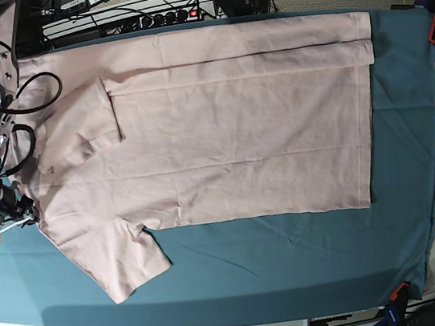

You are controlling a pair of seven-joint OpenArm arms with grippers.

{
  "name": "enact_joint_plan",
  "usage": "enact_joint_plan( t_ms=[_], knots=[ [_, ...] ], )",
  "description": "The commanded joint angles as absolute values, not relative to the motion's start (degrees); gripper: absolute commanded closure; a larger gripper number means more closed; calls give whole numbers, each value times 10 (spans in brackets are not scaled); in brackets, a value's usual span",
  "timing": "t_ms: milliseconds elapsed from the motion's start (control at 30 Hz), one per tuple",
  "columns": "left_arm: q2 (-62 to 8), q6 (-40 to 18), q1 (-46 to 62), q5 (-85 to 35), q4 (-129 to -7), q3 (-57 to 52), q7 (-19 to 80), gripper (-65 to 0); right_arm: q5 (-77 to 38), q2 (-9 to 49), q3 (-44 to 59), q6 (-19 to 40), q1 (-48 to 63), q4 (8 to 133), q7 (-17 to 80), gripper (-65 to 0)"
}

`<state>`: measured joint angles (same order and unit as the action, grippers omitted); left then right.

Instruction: Fold the T-shirt properly

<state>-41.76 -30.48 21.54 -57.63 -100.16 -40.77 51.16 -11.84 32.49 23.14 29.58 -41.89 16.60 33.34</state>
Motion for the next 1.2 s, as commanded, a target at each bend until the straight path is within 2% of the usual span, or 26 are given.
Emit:
enact_joint_plan(
  t_ms=[0, 133, 533, 600, 667, 700, 933, 1167],
  knots=[
    [-433, -307, 212, -583, -1008, -414, 499, -273, -121, 335, 232, 307, -435, 176, 315, -160],
    [-433, -307, 212, -583, -1008, -414, 498, -273, -112, 325, 232, 309, -435, 176, 303, -218],
    [-433, -307, 213, -582, -1008, -414, 498, -273, -87, 292, 232, 300, -435, 176, 280, -216],
    [-433, -307, 213, -580, -1008, -414, 497, -273, -87, 292, 232, 299, -435, 176, 278, -166],
    [-433, -307, 212, -581, -1008, -414, 496, -273, -87, 292, 232, 299, -435, 176, 278, -41],
    [-433, -307, 212, -581, -1008, -414, 495, -273, -87, 292, 232, 299, -435, 176, 279, 0],
    [-432, -266, 184, -572, -983, -386, 490, -272, -91, 292, 232, 300, -435, 176, 269, 0],
    [-430, -259, 2, -556, -809, -228, 491, -272, -121, 292, 232, 321, -435, 176, 270, 0]
  ],
)
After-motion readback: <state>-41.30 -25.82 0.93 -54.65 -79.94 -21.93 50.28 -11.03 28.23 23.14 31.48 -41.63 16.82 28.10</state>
